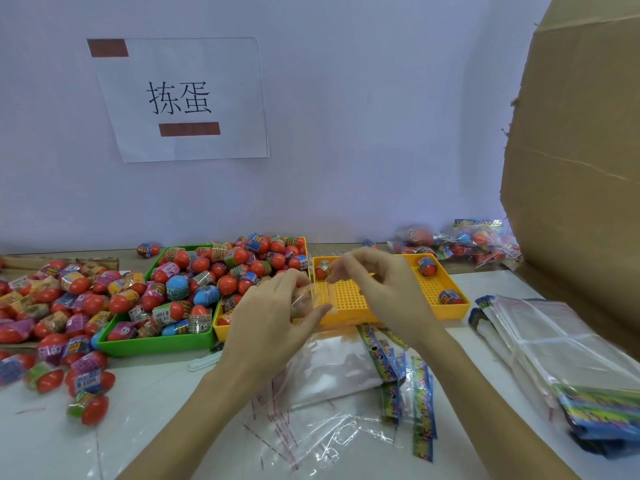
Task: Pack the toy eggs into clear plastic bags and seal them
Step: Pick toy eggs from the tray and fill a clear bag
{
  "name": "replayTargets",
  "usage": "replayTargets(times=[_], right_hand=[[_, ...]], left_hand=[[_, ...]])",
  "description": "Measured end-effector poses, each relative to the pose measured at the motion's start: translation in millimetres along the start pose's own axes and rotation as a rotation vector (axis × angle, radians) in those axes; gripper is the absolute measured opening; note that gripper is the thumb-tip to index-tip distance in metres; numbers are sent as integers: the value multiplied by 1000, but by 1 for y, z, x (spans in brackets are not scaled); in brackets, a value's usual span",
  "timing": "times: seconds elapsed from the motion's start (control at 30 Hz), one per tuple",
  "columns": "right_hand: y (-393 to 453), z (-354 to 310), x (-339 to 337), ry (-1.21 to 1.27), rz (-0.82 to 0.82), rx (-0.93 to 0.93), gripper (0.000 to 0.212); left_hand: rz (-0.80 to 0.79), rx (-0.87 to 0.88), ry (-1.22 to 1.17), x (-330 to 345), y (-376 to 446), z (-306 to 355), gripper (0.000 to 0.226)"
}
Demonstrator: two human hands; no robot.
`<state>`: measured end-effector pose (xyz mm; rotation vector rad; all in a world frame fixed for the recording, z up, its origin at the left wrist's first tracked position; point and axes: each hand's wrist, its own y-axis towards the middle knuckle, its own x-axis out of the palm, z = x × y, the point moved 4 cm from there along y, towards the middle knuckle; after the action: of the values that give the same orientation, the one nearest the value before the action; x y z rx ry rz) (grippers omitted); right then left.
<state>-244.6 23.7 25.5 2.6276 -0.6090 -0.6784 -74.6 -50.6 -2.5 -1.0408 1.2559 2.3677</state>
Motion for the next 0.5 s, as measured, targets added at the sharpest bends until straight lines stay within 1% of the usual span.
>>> replayTargets(times=[0.07, 0.13, 0.2, 0.23, 0.3, 0.37, 0.5], right_hand=[[4, 12, -14, -203, 92, 55, 18], [6, 27, -27, -500, 155, 143, 18], [5, 40, -41, -798, 198, 280, 24], [5, 45, -46, -893, 195, 376, 26], [2, 50, -52, -971, 147, 572, 22], [-2, 51, -53, -1002, 93, 694, 13], [-4, 53, -54, -1025, 83, 704, 16]], left_hand=[[12, 2, -7, 0, 0, 0, 47], [19, 6, -10, 0, 0, 1, 52], [27, 21, -4, -1, 0, 3, 54], [30, 32, 3, -1, 0, 4, 55], [29, 45, 8, -1, -1, 6, 52], [0, 47, 2, 1, -1, 6, 49], [-55, 50, 16, 5, -3, 4, 58]])
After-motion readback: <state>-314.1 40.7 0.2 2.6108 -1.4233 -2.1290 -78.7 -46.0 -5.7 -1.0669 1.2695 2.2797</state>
